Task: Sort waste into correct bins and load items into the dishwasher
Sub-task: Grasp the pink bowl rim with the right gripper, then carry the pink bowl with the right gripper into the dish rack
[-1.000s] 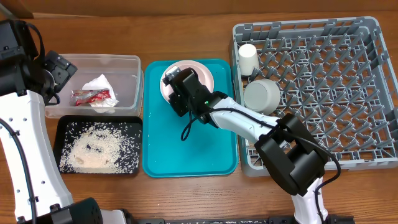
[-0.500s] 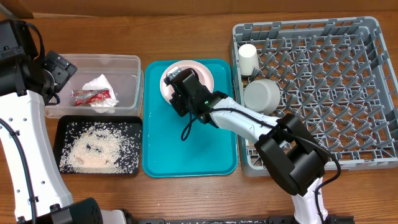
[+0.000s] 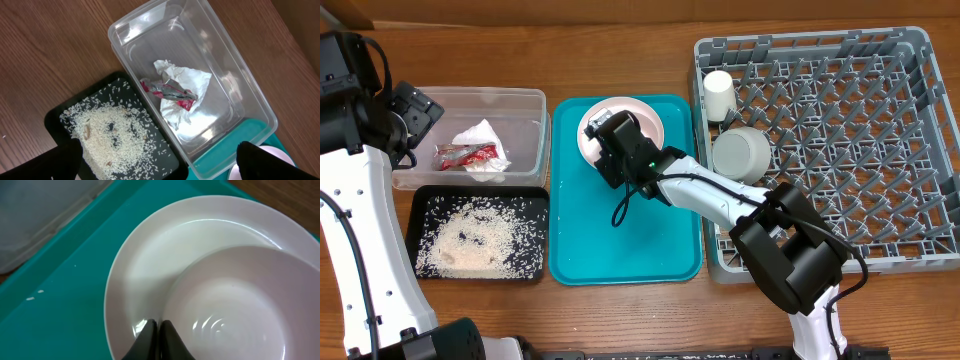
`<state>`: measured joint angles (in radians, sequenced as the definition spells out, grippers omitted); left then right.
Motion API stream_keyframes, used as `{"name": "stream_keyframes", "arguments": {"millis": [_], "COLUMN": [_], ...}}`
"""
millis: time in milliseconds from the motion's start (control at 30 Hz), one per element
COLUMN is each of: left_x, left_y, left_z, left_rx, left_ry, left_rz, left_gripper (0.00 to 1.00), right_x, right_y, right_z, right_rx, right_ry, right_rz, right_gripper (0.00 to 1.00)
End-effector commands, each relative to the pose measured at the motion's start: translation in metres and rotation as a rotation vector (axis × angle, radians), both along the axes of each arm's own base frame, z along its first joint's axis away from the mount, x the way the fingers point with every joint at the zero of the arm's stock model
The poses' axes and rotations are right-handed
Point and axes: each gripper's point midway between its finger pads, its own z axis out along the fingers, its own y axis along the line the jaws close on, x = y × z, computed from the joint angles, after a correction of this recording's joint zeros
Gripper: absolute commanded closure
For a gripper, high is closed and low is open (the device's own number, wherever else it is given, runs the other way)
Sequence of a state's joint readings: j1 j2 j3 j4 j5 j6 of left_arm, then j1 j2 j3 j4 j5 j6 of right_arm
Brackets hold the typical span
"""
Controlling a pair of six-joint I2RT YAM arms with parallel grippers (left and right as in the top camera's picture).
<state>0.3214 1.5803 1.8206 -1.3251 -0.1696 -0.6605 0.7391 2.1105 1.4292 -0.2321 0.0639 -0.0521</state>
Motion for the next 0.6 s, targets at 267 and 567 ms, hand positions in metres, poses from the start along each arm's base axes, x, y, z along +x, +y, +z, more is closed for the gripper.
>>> {"name": "stream_keyframes", "arguments": {"millis": [267, 567], "left_x": [-0.001, -0.001], "left_y": [0.004, 0.004], "left_z": [0.002, 0.002], "left_rx": [0.003, 0.003], "left_ry": [-0.005, -0.005], "left_rz": [0.032, 0.032], "left_gripper": [0.0, 0.0], "right_x": [-0.007, -0.107], "right_y": [-0.01, -0.087], "right_z": [0.121, 0.259], "right_rx": [0.157, 0.283], "right_ry": [-0.08, -0.042], "right_rz": [-0.058, -0.077], "right_gripper": [0.96, 0.96]}}
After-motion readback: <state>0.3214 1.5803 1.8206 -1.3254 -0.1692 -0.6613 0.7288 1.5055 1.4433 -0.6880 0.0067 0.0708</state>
